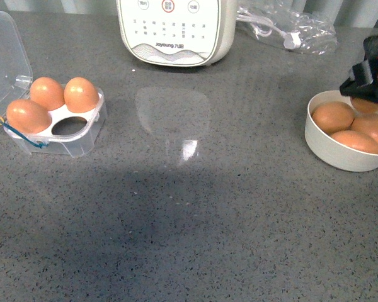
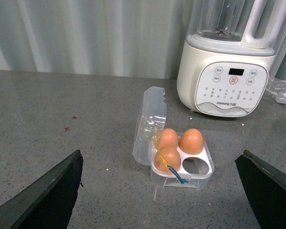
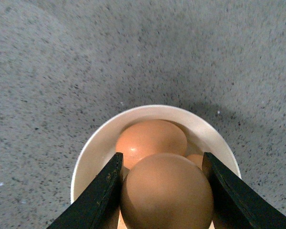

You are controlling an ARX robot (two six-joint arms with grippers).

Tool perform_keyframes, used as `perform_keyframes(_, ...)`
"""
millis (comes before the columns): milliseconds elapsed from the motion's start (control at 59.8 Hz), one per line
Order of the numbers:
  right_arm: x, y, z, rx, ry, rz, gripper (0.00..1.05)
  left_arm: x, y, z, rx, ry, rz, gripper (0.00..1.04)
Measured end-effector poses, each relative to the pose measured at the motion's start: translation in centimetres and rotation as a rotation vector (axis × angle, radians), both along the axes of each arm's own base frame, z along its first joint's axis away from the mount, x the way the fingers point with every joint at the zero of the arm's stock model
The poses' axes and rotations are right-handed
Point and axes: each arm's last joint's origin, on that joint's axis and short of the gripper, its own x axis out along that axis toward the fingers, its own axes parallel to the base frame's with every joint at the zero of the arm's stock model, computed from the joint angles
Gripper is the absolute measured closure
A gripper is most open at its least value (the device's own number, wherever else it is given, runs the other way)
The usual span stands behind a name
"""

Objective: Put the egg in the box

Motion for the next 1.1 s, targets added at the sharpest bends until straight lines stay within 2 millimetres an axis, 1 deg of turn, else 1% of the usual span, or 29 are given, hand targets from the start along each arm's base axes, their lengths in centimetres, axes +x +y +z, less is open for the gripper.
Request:
perform_keyframes(117, -0.2, 0.6, 1.5, 0.012, -0.044, 0.073, 0.62, 0.0, 0.0, 0.0, 0.000, 0.000, 0.000, 0.07)
perform_keyframes(201, -0.1, 1.6, 2.4, 0.031, -0.066, 0.157, 0.62, 0.0, 0.0, 0.0, 0.000, 0.000, 0.000, 0.07)
perform_keyframes(401, 1.3, 4.6, 3.4, 0.034, -0.142, 0.375, 0.62, 0.0, 0.0, 0.0, 0.000, 0.000, 0.000, 0.07)
perform_keyframes(535, 2.4, 6.6, 3.4, 0.038, -0.157, 0.506, 0.62, 0.0, 0.0, 0.0, 0.000, 0.000, 0.000, 0.07)
perform_keyframes(719, 3.9, 10.1, 3.6, 0.042, -0.169, 0.638, 0.62, 0.0, 0.0, 0.0, 0.000, 0.000, 0.000, 0.07)
perform_keyframes(820, 4.3, 11.9, 3.7, 0.060, -0.174, 0.704, 0.62, 0.0, 0.0, 0.0, 0.000, 0.000, 0.000, 0.07)
perform_keyframes(937, 4.8, 14.2, 3.4, 0.074, -0.174, 0.774, 0.62, 0.0, 0.0, 0.0, 0.000, 0.000, 0.000, 0.07)
perform_keyframes(1104, 5.1, 16.3, 2.6, 0.097, -0.160, 0.837, 0.62, 0.0, 0.0, 0.0, 0.000, 0.000, 0.000, 0.07)
